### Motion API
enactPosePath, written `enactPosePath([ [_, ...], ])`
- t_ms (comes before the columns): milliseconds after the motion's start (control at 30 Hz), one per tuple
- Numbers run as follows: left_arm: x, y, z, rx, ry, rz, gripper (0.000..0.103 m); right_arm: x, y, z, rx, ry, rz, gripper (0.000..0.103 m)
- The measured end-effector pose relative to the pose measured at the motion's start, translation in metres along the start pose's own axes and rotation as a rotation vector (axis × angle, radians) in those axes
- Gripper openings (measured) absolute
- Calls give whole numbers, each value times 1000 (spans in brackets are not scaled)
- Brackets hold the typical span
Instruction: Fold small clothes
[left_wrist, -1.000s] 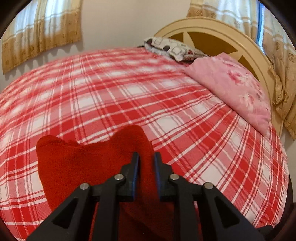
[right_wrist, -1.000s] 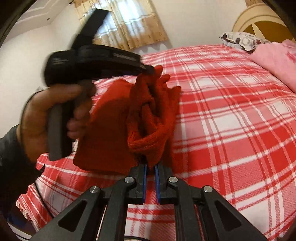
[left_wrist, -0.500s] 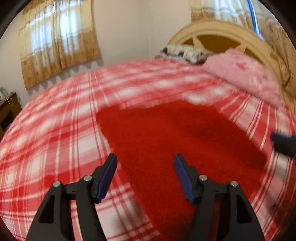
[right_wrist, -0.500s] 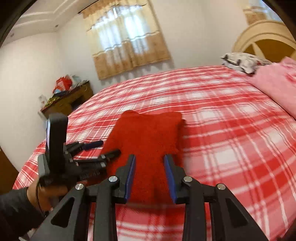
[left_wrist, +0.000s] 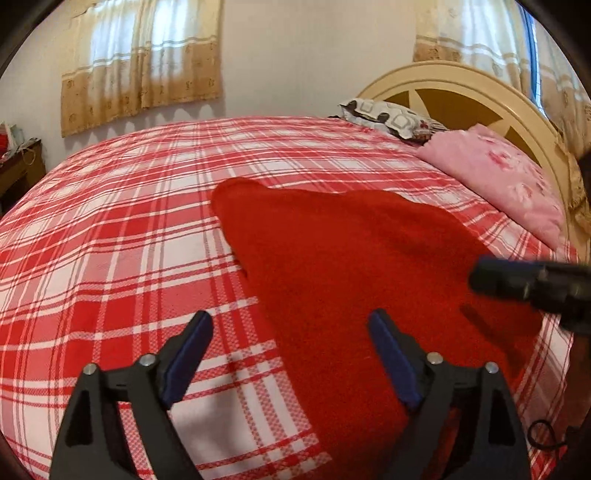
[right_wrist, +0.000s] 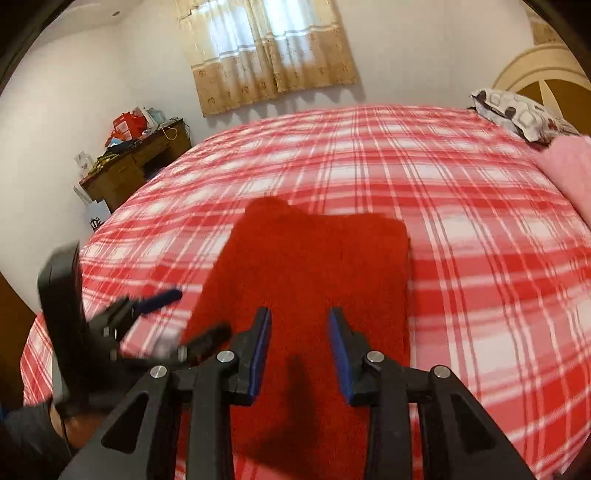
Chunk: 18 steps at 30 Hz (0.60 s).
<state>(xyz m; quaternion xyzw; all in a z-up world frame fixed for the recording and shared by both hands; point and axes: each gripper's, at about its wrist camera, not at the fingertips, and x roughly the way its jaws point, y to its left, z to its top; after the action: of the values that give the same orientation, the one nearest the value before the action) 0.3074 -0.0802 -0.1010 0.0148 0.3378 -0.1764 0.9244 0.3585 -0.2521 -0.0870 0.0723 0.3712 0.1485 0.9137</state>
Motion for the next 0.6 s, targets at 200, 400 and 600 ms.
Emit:
enactPosePath([
  [200,3,5,-3,-33,13,0,100,49,-40,7,137,143,0,33],
  [400,8,11,-5,-61,42,-27,103,20,-11,5,75,69,-20,33],
  [600,9,18,-8,-106,57,-56,103,33,13,-21,-29,130,-78,34],
])
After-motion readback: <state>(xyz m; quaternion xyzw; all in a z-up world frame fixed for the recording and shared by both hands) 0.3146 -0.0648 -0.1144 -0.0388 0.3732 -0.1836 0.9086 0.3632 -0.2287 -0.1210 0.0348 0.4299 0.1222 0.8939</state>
